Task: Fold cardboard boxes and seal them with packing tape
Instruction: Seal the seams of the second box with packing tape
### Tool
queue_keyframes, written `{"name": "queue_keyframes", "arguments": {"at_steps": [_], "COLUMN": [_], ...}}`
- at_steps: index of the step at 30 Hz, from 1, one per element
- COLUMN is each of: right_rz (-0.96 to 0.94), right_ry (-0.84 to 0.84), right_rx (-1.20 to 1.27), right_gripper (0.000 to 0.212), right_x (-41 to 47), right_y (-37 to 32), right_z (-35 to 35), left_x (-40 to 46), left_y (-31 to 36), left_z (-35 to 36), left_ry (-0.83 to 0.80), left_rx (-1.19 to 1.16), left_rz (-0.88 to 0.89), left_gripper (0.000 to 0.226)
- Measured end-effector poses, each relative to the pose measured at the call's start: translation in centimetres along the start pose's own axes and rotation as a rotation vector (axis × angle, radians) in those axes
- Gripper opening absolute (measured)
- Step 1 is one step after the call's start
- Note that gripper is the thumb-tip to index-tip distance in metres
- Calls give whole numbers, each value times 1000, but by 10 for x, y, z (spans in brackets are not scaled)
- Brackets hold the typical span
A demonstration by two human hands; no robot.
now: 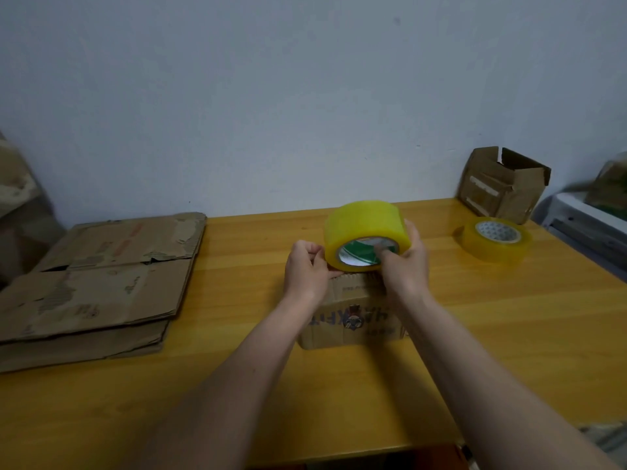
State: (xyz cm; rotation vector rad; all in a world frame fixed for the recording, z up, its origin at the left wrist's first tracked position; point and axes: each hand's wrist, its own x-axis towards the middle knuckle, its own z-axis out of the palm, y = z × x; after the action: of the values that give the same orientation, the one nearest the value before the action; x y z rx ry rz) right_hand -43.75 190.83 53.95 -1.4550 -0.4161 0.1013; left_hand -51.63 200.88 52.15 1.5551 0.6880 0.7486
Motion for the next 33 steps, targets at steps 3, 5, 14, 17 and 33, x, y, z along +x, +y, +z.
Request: {"name": "queue_keyframes", "arguments": {"at_steps": [3, 5, 14, 17, 33], "right_rz": [-65, -93, -127, -137, -102], "right_ry": [-3, 7, 5, 8, -67], "right_rx": [-49, -90, -226, -278, -386], "right_gripper": [51, 54, 39, 22, 17], "right_x": [3, 4, 0, 0, 1], "right_y": [-3, -2, 5, 6, 5], "right_z": [-4, -5, 9, 11, 16], "left_x": [-2, 1, 2, 4, 5], "left_y": [8, 13, 6, 1, -38], "left_z": [-10, -23, -57, -66, -39], "left_ry": [56, 93, 166, 183, 113], "left_rx": [96, 132, -80, -177, 108], "left_rz": [18, -2, -241, -333, -400], "left_gripper": [16, 17, 28, 26, 27]}}
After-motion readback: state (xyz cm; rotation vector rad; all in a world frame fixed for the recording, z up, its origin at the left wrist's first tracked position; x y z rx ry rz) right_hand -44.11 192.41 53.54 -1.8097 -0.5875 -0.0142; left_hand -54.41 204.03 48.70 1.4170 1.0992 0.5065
